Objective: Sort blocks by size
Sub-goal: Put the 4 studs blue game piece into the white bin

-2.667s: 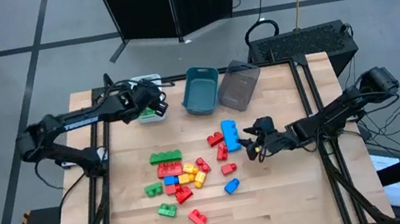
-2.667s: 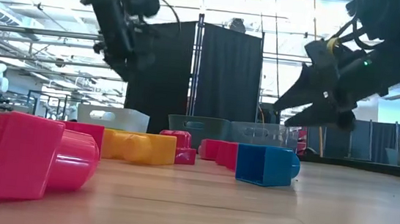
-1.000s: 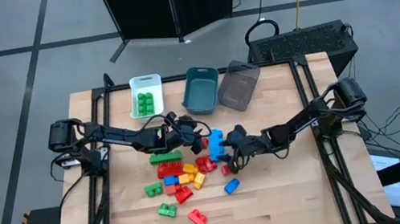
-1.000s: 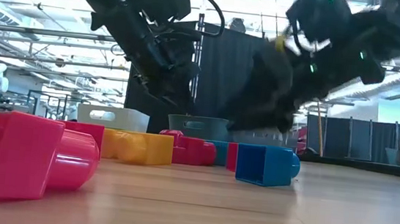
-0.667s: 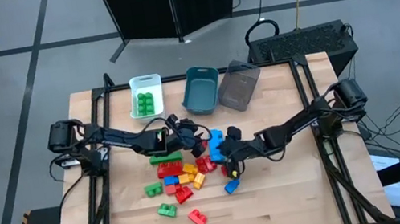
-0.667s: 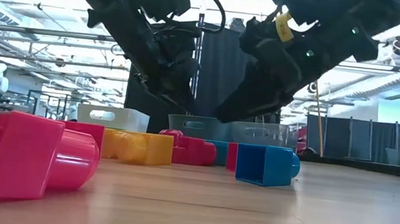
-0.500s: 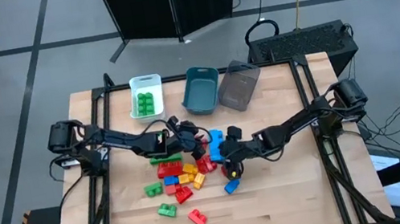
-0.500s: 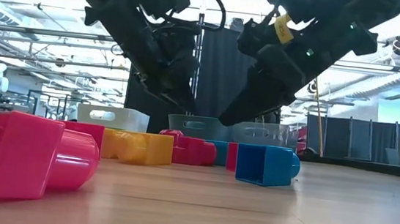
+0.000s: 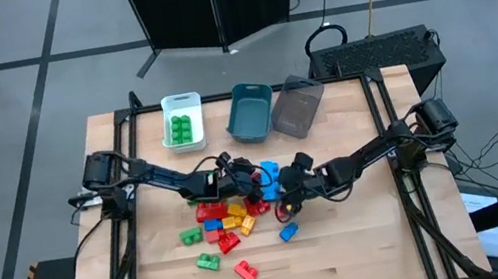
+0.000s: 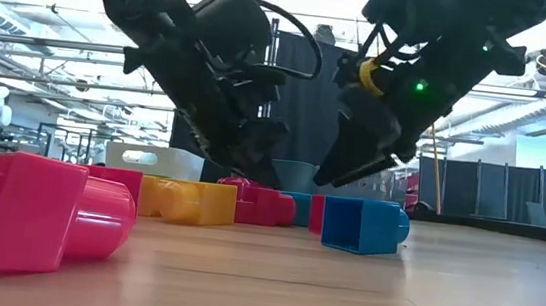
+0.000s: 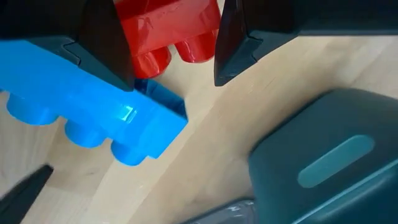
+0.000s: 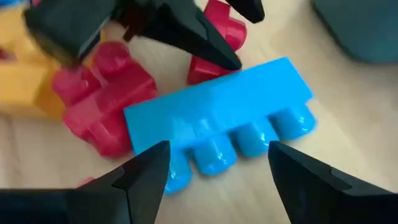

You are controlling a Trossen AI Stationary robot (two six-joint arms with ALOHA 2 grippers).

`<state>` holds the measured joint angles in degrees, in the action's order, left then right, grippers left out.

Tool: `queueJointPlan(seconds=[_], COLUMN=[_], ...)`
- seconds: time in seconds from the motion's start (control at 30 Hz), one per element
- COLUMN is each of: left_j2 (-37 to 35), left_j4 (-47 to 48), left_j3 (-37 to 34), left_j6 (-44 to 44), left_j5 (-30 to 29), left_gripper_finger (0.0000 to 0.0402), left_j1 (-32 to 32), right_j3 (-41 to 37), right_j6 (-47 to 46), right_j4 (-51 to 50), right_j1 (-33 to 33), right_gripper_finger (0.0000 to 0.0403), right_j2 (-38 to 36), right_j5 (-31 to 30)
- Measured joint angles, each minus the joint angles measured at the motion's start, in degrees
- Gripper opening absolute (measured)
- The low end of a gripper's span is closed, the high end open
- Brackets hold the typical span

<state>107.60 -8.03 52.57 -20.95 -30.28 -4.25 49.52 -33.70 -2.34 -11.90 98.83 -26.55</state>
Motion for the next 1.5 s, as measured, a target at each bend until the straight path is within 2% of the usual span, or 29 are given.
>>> queueJointPlan(seconds=[0.2,0.33,0.4,0.47,0.53,0.7,0.8,0.9,1.07,1.2,1.33,1.5], left_j2=[1.8,1.9,1.9,1.9,1.9,2.0,2.0,2.0,2.0,2.0,2.4,5.3], left_j4=[-0.6,-0.5,-0.6,-1.1,-1.9,-3.8,-5.6,-6.3,-6.5,-6.6,-9.0,-9.6], left_j3=[2.9,3.4,3.4,3.4,3.4,3.4,3.4,3.4,3.4,3.4,3.4,5.6], left_j6=[0.3,0.3,0.4,2.0,3.9,5.7,7.5,8.3,11.1,11.4,12.3,12.6], left_j5=[2.4,5.5,8.0,9.4,9.5,9.7,9.6,10.0,11.2,11.7,15.2,15.1], left_gripper_finger=[0.0205,0.0205,0.0205,0.0205,0.0205,0.0205,0.0205,0.0205,0.0205,0.0205,0.0205,0.0205], left_j1=[-0.1,-0.8,-1.1,-1.5,-1.5,-0.5,0.6,1.9,4.1,5.3,5.8,5.7], right_j3=[0.0,0.0,0.0,0.0,0.0,0.0,0.0,0.0,0.0,0.0,0.4,0.9], right_j6=[-10.4,-14.0,-12.3,-6.5,3.8,27.9,42.2,50.3,58.3,60.8,60.4,57.2], right_j4=[-2.8,-13.8,-19.8,-23.7,-25.7,-24.9,-24.7,-24.9,-25.5,-24.6,-24.6,-24.6], right_j1=[2.0,3.2,3.7,4.0,4.1,4.1,4.1,4.1,4.1,3.2,2.2,2.0], right_gripper_finger=[0.0258,0.0258,0.0258,0.0258,0.0258,0.0258,0.0258,0.0258,0.0258,0.0264,0.0274,0.0275], right_j2=[-1.0,-4.0,-6.1,-8.5,-10.9,-15.4,-15.6,-14.0,-10.9,-10.8,-11.1,-11.1], right_j5=[9.9,11.7,11.8,11.8,11.8,11.5,11.5,11.4,10.0,4.9,-1.6,-1.9])
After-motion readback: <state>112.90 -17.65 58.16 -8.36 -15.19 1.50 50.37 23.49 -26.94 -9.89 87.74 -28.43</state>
